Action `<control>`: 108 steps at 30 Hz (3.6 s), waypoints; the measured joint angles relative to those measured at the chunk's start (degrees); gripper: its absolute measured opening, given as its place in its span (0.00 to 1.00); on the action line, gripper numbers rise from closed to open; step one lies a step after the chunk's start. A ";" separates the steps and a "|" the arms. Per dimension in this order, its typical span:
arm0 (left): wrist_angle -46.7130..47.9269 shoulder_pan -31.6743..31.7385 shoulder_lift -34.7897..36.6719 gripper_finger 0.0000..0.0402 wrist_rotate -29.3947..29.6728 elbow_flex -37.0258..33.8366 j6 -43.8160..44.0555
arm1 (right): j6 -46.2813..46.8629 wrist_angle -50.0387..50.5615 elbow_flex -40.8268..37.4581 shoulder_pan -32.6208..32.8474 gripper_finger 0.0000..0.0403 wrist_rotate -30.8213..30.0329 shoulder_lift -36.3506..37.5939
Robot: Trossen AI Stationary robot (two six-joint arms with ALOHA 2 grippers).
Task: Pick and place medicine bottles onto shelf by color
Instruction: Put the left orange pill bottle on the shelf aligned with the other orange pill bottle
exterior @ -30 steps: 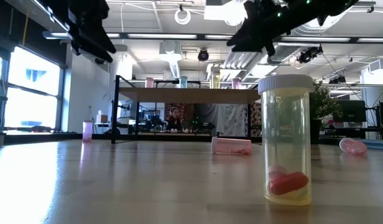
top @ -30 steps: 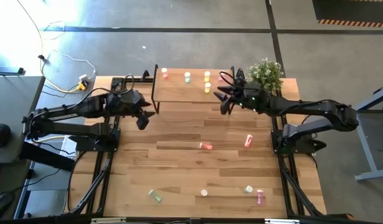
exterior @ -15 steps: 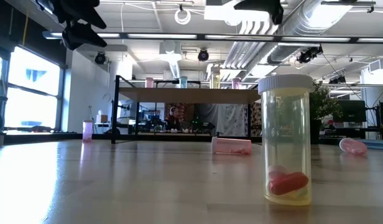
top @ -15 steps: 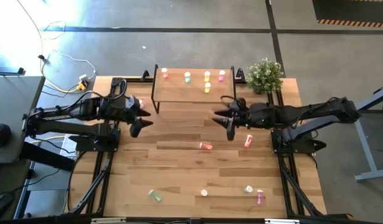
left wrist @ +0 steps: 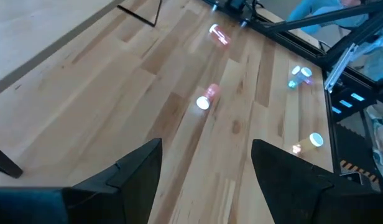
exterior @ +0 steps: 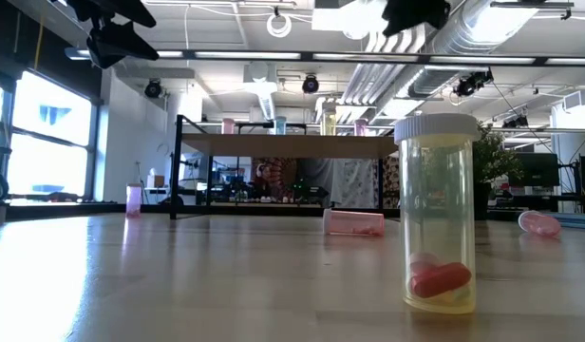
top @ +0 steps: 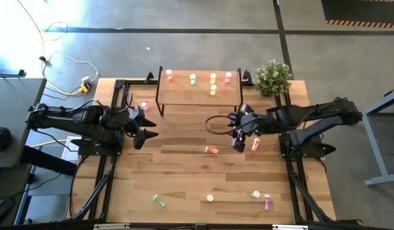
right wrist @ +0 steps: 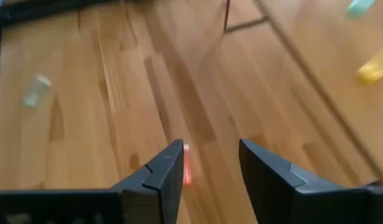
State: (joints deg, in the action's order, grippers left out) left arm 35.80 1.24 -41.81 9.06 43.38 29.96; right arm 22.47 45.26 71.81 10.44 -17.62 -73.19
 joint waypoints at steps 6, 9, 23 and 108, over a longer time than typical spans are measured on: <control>-0.06 -1.23 -0.81 0.60 2.18 0.00 0.06 | 0.66 0.87 -1.45 -1.37 0.37 6.93 -6.66; -0.06 -1.23 -0.80 0.60 2.20 0.00 0.03 | 0.21 0.27 -1.45 -2.42 0.38 11.61 -10.72; -0.08 -1.23 -0.78 0.60 2.12 0.00 0.06 | -11.08 -3.40 -1.47 -5.62 0.51 17.28 -27.95; -38.12 -1.10 2.80 0.60 19.74 0.00 -24.21 | -17.41 -33.81 35.89 -13.34 0.21 14.03 -36.20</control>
State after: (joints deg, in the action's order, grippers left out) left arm -2.32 0.14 -39.00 28.80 43.38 5.76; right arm 5.06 11.44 107.70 -2.90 -3.59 -109.39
